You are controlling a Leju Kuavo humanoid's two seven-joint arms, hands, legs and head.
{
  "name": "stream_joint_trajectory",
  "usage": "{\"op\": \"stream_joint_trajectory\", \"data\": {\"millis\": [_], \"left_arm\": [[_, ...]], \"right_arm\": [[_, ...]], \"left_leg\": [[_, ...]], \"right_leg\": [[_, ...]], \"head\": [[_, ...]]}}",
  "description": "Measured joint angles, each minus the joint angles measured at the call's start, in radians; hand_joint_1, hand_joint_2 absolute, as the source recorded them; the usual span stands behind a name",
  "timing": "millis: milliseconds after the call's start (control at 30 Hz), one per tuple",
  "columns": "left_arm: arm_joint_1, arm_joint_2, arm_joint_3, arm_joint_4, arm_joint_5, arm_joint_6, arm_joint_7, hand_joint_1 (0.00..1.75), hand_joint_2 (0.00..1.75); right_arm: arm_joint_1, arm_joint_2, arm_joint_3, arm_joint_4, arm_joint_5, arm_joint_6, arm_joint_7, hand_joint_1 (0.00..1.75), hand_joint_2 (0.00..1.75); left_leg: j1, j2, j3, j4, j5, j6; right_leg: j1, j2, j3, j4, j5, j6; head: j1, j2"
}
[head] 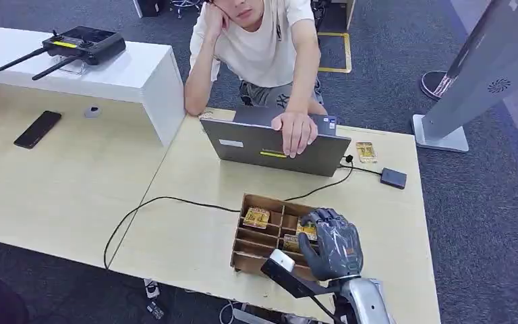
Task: Pass the card to the sensor for recognition and then transmit it.
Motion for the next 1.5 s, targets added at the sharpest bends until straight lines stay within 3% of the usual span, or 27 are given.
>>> {"op": "stream_joint_trajectory", "data": {"millis": [267,333,800,1033,1500], "left_arm": [[0.0,0.0,0.0,0.0,0.0,-0.002,0.0,0.0,1.75],[0.0,0.0,0.0,0.0,0.0,-0.003,0.0,0.0,1.75],[-0.001,0.0,0.0,0.0,-0.002,-0.005,0.0,0.0,1.75],[-0.001,0.001,0.0,0.0,-0.009,-0.005,0.0,0.0,1.75],[-0.001,0.001,0.0,0.0,-0.009,-0.003,0.0,0.0,1.75]], "right_arm": [[0.002,0.0,0.005,0.013,-0.012,0.019,-0.008,0.94,1.75],[0.001,0.0,0.01,0.019,-0.013,0.02,-0.009,1.01,1.75],[-0.026,0.009,0.018,0.087,-0.014,0.015,-0.008,0.96,1.75],[-0.045,0.011,0.019,0.116,-0.005,0.009,0.001,1.06,1.75],[-0.05,0.011,0.019,0.14,-0.002,0.013,0.001,1.03,1.75]], "left_leg": [[0.0,0.0,0.0,0.0,0.0,0.0],[0.0,0.0,0.0,0.0,0.0,0.0],[0.0,0.0,0.0,0.0,0.0,0.0],[0.0,0.0,0.0,0.0,0.0,0.0],[0.0,0.0,0.0,0.0,0.0,0.0]], "right_leg": [[0.0,0.0,0.0,0.0,0.0,0.0],[0.0,0.0,0.0,0.0,0.0,0.0],[0.0,0.0,0.0,0.0,0.0,0.0],[0.0,0.0,0.0,0.0,0.0,0.0],[0.0,0.0,0.0,0.0,0.0,0.0]], "head": [[0.0,0.0],[0.0,0.0],[0.0,0.0],[0.0,0.0],[0.0,0.0]]}}
